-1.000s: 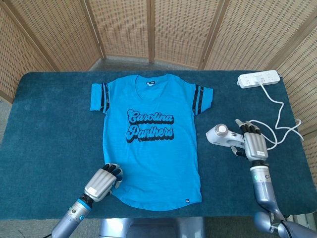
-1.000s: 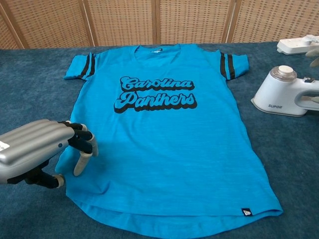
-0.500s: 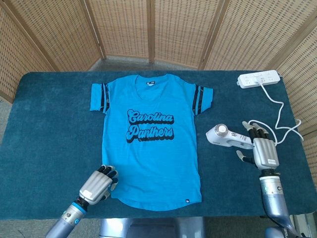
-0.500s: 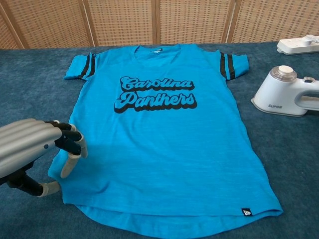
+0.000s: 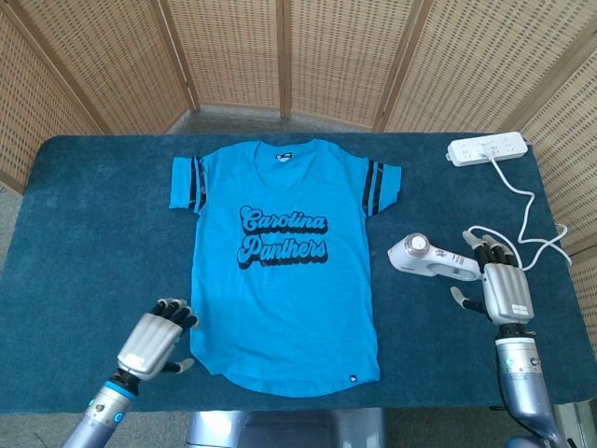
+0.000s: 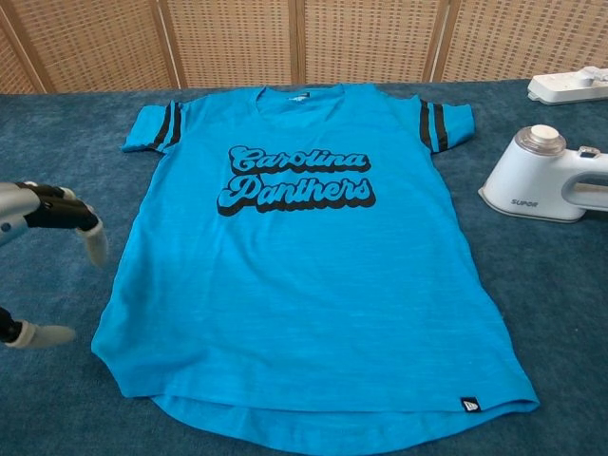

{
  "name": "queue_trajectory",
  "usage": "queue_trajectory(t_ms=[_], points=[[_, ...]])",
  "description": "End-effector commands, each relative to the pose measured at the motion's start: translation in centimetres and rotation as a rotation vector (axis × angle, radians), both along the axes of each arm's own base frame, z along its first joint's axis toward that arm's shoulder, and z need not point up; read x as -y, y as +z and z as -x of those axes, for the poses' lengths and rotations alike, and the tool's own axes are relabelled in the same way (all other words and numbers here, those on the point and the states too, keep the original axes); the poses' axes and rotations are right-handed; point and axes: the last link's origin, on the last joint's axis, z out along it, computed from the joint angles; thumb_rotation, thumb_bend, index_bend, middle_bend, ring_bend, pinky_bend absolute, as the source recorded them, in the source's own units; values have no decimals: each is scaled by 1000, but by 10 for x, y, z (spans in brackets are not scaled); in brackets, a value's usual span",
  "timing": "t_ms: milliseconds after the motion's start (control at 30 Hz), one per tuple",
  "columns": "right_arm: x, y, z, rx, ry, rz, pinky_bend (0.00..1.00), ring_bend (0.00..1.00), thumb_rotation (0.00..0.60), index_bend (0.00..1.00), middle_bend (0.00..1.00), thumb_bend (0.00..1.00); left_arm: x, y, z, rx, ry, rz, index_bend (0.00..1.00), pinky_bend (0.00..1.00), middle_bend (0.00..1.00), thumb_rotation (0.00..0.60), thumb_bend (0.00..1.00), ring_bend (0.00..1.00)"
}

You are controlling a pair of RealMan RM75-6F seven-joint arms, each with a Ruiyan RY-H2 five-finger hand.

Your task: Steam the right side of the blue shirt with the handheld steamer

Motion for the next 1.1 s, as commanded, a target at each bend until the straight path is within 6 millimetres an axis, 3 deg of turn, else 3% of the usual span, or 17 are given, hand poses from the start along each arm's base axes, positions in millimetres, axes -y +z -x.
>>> queue_trajectory(t_ms=[33, 267, 533, 800, 1100], points=[[-2, 1, 1, -8, -4, 3, 88, 110, 600, 104, 204, 280, -3, 20, 7, 22, 32, -59, 402, 222, 338, 420, 95, 221], [-16, 2, 2, -53, -13, 7, 88, 110, 600, 126, 212, 280, -1, 77, 36, 70, 132, -222, 401, 222, 338, 426, 96, 220], [-34, -2, 3, -87, -17, 21, 100, 128, 600, 158, 244, 280, 21, 127, 78, 43, 250, -377, 402, 222, 338, 428, 97, 221], [-49, -7, 6, -85, -20, 29, 99, 150, 600, 205, 266, 280, 38, 147, 108, 19, 337, -432, 401, 222, 338, 439, 100, 221], [-56, -2, 11, -83, -25, 51, 99, 154, 600, 212, 271, 281, 43, 149, 113, 31, 359, -443, 401, 222, 339, 433, 99, 221]])
